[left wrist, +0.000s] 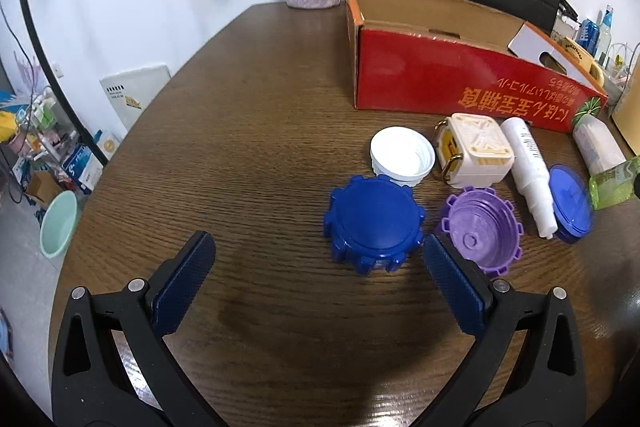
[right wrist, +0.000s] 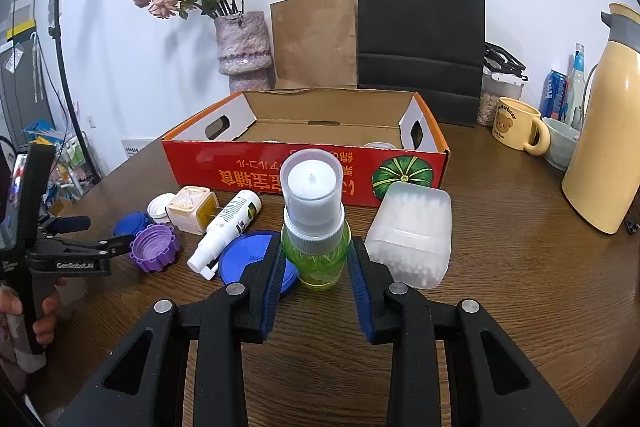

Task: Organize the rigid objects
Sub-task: 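Grasp the green spray bottle with the right tool while the left tool grasps the blue ridged cap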

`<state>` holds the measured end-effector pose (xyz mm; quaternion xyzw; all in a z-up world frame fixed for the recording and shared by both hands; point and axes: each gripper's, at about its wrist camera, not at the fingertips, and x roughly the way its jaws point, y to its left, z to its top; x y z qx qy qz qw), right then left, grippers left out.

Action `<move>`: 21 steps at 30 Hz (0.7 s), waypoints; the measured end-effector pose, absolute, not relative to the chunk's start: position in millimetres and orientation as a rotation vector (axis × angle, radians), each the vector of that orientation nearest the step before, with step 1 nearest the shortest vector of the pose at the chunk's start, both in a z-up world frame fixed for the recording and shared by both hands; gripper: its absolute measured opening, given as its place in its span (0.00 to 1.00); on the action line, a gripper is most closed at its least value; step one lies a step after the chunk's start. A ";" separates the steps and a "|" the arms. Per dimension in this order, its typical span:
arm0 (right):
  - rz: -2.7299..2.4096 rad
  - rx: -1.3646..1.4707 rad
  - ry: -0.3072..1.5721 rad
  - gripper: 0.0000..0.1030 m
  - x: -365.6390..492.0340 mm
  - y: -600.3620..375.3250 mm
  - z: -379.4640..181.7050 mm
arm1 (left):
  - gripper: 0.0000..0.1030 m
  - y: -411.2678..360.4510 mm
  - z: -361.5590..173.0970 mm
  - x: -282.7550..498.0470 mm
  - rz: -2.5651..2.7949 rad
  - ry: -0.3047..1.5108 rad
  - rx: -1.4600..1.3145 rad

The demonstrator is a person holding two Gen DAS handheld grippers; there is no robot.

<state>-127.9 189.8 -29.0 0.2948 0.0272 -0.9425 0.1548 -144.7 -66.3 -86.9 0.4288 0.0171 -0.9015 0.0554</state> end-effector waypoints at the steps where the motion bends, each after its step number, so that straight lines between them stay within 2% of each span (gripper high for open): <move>1: -2.701 0.845 0.079 0.34 -128.1 189.8 -29.1 | 1.00 -66.6 -88.8 -147.2 -2.734 0.053 1.321; 21: -2.698 0.860 0.090 0.34 -128.1 188.4 -33.1 | 1.00 -66.1 -94.0 -165.0 -2.750 0.069 1.380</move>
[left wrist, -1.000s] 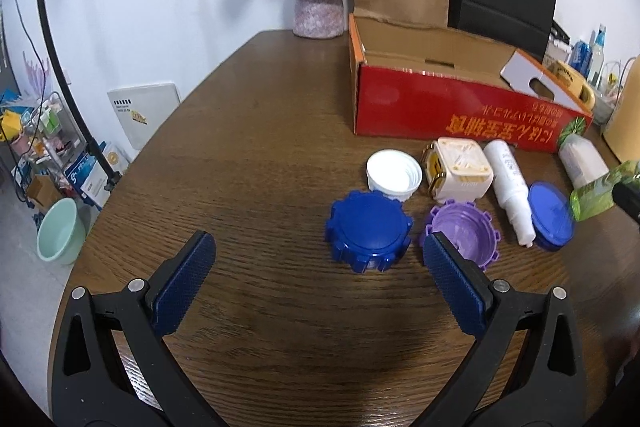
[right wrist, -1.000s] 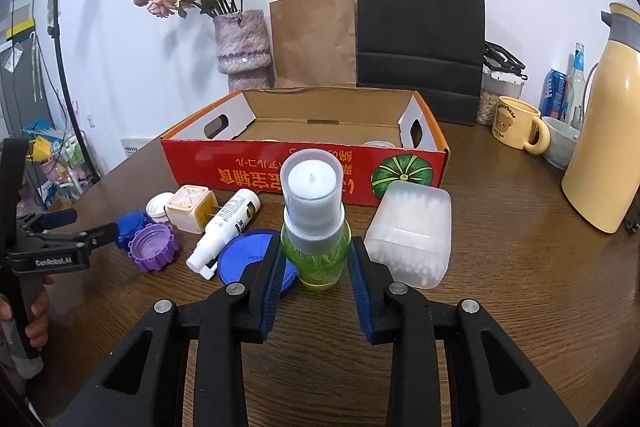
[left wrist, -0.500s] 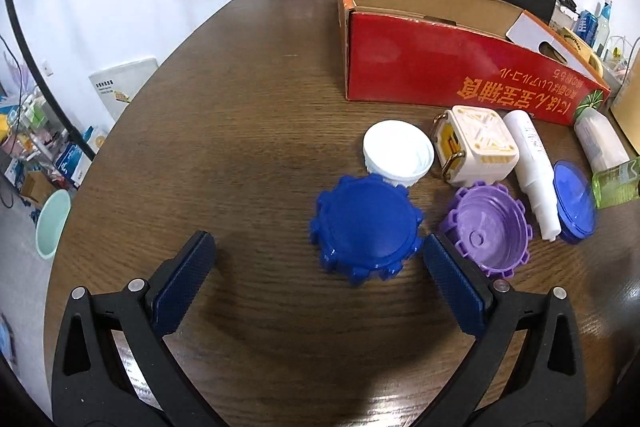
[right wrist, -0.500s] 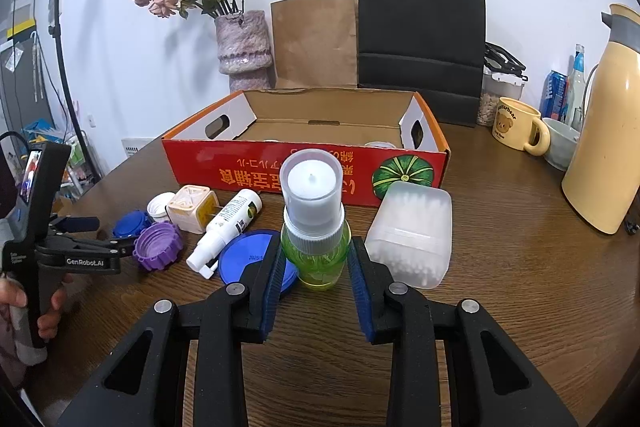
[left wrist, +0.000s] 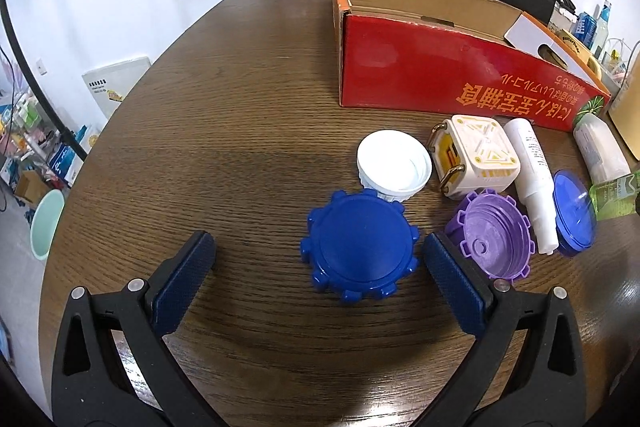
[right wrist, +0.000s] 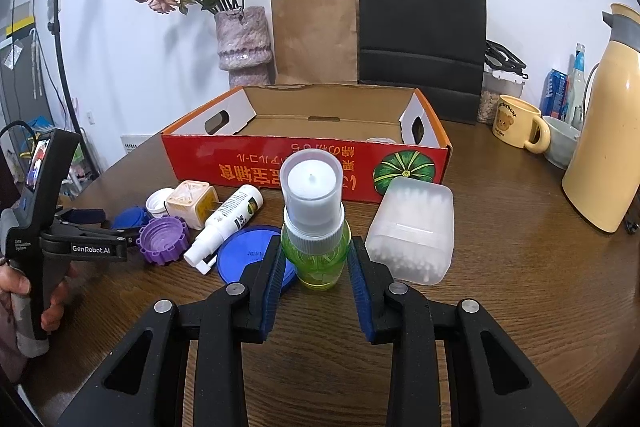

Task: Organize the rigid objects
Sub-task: 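Grasp the green spray bottle with the right tool while the left tool grasps the blue ridged cap, then lift the blue cap and green spray bottle toward the box with both tools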

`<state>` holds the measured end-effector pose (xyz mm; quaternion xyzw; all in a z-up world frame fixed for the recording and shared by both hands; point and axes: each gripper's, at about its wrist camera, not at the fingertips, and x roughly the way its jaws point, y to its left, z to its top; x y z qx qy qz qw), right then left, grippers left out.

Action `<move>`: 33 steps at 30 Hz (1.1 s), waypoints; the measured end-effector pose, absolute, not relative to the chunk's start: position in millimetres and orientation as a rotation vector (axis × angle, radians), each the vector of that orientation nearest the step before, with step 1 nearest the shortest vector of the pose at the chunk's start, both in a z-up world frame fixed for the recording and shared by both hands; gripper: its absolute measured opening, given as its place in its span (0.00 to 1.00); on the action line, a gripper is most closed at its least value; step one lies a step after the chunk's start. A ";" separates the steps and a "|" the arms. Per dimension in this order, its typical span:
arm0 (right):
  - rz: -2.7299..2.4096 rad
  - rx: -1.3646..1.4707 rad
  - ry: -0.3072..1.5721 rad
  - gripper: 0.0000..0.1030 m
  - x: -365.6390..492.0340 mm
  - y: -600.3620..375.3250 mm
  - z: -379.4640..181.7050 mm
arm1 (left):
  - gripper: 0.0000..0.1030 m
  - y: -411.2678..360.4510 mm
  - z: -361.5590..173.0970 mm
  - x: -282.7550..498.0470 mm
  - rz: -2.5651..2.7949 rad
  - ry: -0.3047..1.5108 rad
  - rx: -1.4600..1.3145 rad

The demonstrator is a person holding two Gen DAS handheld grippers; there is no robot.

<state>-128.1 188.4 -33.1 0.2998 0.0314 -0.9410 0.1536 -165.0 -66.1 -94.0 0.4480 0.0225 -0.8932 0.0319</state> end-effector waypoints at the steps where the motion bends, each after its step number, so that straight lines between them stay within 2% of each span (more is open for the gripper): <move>1: -2.699 0.860 0.092 0.34 -127.9 188.0 -33.4 | 1.00 -66.1 -94.0 -164.8 -2.751 0.070 1.379; 5: -2.700 0.862 0.093 0.34 -127.9 187.4 -33.9 | 0.95 -64.0 -93.3 -163.4 -2.765 0.063 1.373; 8: -2.701 0.863 0.098 0.34 -127.2 186.7 -33.8 | 0.74 -61.0 -89.8 -159.6 -2.794 0.053 1.346; 10: -2.702 0.863 0.098 0.34 -126.7 186.2 -33.3 | 0.53 -59.2 -87.5 -157.0 -2.812 0.047 1.330; 11: -2.702 0.862 0.097 0.34 -126.6 186.2 -33.2 | 0.48 -58.7 -86.8 -155.9 -2.820 0.047 1.324; 33: -2.700 0.812 0.085 0.34 -120.4 186.0 -26.2 | 0.48 -53.8 -60.8 -122.3 -2.854 0.083 1.085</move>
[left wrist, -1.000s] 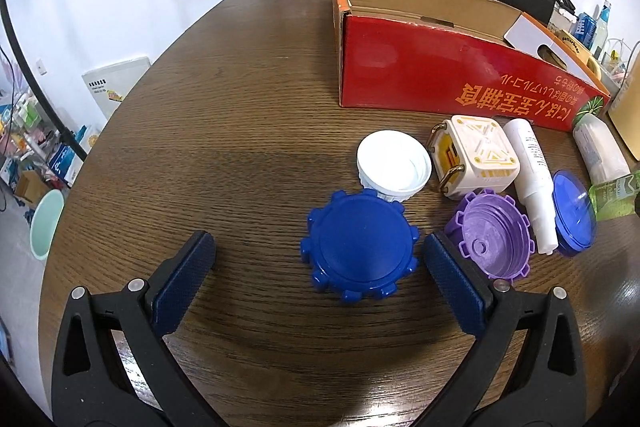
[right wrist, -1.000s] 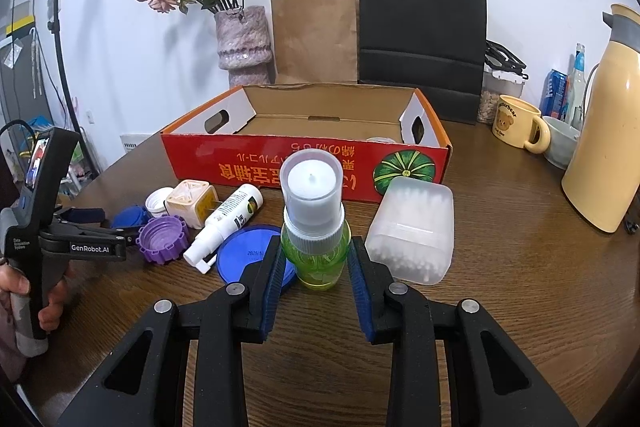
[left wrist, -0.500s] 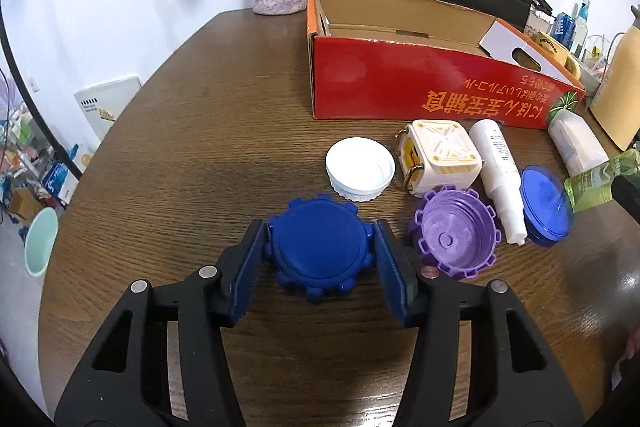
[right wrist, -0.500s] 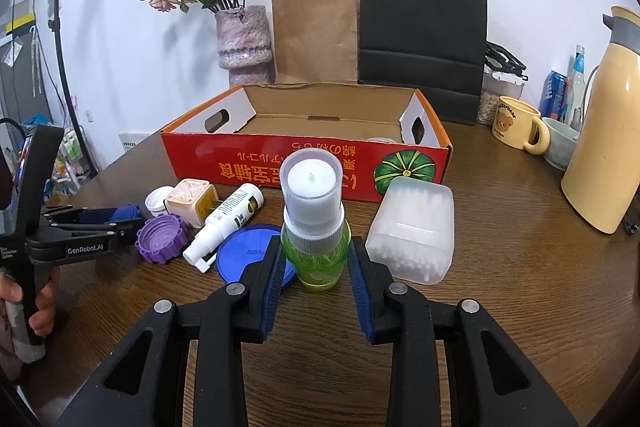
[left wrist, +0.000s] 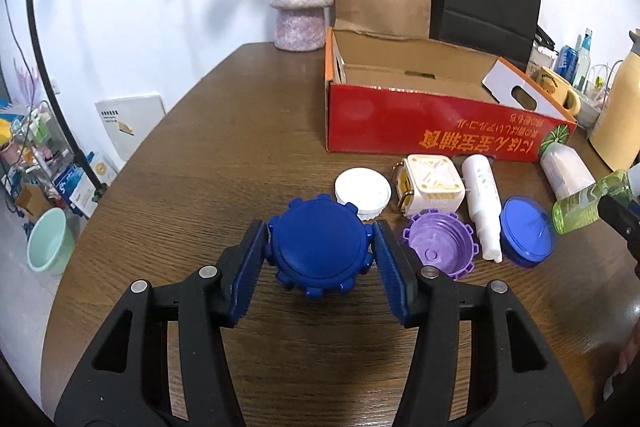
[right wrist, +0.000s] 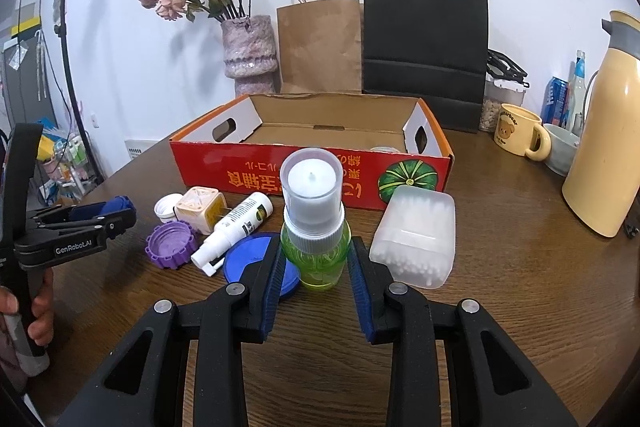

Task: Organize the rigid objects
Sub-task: 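Lift the blue cap and green spray bottle toward the box with both tools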

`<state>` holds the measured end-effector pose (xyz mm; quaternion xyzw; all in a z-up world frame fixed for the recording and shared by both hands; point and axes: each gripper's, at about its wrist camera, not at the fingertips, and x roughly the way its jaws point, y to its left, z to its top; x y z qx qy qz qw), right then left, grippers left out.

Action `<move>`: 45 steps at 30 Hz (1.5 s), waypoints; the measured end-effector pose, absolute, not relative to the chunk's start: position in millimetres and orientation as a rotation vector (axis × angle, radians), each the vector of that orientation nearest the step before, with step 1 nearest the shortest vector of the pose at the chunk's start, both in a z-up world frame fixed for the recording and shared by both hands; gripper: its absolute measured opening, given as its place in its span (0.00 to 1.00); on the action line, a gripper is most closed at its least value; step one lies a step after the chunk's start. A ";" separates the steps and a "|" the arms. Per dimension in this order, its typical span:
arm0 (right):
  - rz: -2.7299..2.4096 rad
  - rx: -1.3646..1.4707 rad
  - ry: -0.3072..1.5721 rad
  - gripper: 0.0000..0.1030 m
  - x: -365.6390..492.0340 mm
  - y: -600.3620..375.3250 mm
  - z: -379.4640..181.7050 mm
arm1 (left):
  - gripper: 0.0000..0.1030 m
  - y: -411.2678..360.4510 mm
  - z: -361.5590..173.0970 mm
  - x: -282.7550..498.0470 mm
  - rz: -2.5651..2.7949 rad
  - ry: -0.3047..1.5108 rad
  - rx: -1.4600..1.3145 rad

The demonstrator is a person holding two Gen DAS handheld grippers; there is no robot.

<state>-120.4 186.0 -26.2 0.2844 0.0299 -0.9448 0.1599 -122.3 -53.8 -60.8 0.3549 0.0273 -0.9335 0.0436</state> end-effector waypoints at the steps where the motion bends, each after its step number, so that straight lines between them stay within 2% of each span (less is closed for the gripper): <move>1: -2.699 0.809 0.083 0.34 -119.8 186.1 -25.6 | 0.48 -52.7 -59.3 -121.3 -2.853 0.081 1.075; 23: -2.699 0.693 0.063 0.34 -131.5 179.5 14.4 | 0.48 -3.8 4.8 -133.0 -2.975 0.029 0.904; 45: -2.740 0.642 0.011 0.34 -190.8 167.3 40.3 | 0.48 3.9 35.8 -189.7 -2.960 0.128 0.795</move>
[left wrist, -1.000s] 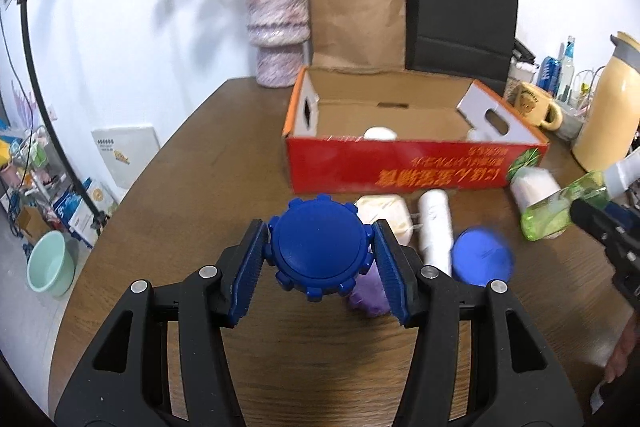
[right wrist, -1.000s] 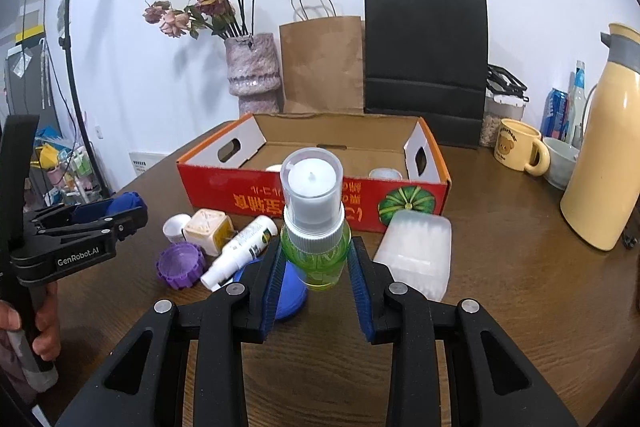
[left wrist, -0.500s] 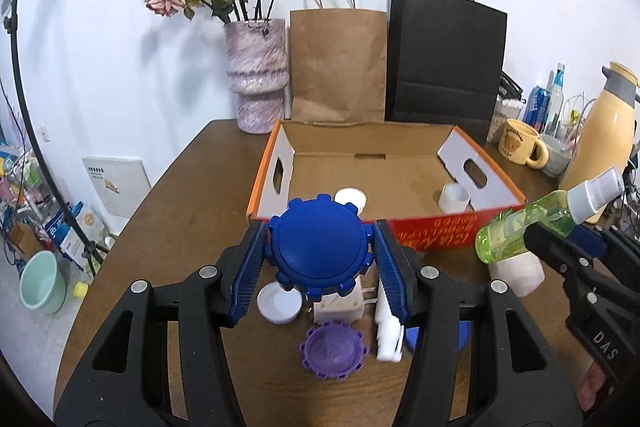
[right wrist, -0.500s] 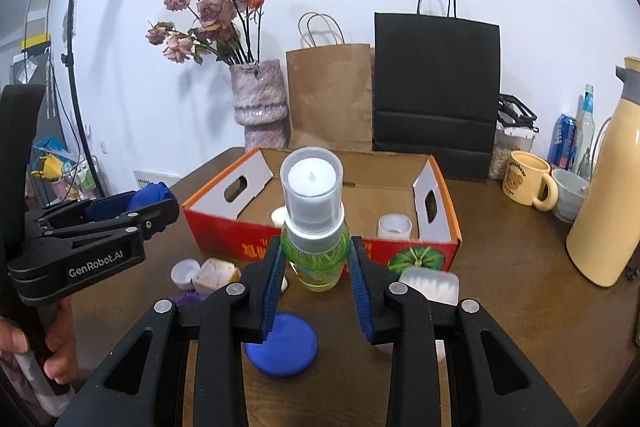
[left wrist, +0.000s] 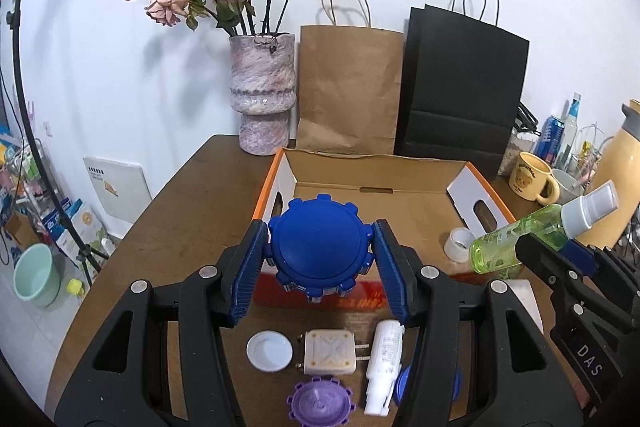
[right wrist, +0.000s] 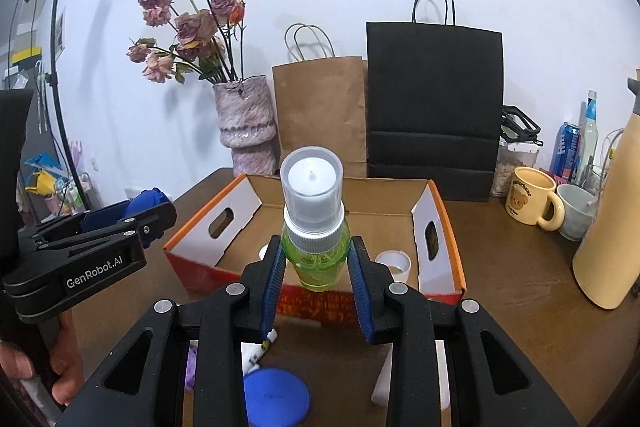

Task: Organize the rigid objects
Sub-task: 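Lift the blue cap and green spray bottle toward the box with both tools, then open the left tool over the box while the right tool releases the spray bottle inside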

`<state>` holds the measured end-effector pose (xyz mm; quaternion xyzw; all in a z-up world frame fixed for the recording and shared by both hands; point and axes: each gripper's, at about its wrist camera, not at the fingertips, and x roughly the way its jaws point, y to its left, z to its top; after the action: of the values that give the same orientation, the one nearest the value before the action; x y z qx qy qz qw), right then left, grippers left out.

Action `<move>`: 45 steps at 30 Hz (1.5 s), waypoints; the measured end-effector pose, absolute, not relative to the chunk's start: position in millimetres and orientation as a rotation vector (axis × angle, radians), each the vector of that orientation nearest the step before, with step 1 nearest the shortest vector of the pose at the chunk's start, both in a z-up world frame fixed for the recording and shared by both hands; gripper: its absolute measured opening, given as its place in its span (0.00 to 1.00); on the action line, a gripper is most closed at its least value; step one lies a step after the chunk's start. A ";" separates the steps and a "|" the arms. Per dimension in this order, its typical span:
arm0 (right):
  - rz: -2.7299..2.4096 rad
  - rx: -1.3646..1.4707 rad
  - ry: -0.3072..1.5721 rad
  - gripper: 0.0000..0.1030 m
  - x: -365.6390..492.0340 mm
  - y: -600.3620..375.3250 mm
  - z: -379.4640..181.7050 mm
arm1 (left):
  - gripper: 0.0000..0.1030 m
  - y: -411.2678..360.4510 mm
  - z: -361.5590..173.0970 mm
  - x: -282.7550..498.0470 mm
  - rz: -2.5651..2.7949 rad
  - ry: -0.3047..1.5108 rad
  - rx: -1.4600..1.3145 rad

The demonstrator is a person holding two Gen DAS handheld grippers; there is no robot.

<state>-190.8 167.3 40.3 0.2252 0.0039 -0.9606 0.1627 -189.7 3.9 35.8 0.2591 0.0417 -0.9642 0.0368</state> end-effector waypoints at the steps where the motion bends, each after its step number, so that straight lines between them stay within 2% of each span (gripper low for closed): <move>1: -2.740 0.643 0.009 0.34 -195.5 166.4 40.3 | 0.48 4.4 35.9 -192.5 -2.957 0.128 0.793; 15: -2.750 0.684 0.024 0.34 -250.5 157.2 36.4 | 0.48 10.6 37.2 -242.4 -2.930 0.128 0.780; 32: -2.738 0.803 0.108 0.34 -313.9 146.0 16.8 | 0.48 3.6 13.8 -306.9 -2.866 0.058 0.878; 45: -2.709 0.924 0.132 0.35 -330.2 152.7 -6.6 | 0.49 2.8 -2.4 -317.5 -2.847 0.021 0.947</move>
<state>-330.2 152.7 -6.6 0.3193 0.0456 -0.9365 0.1377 -317.5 2.8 -2.4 0.3147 0.0071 -0.9466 0.0704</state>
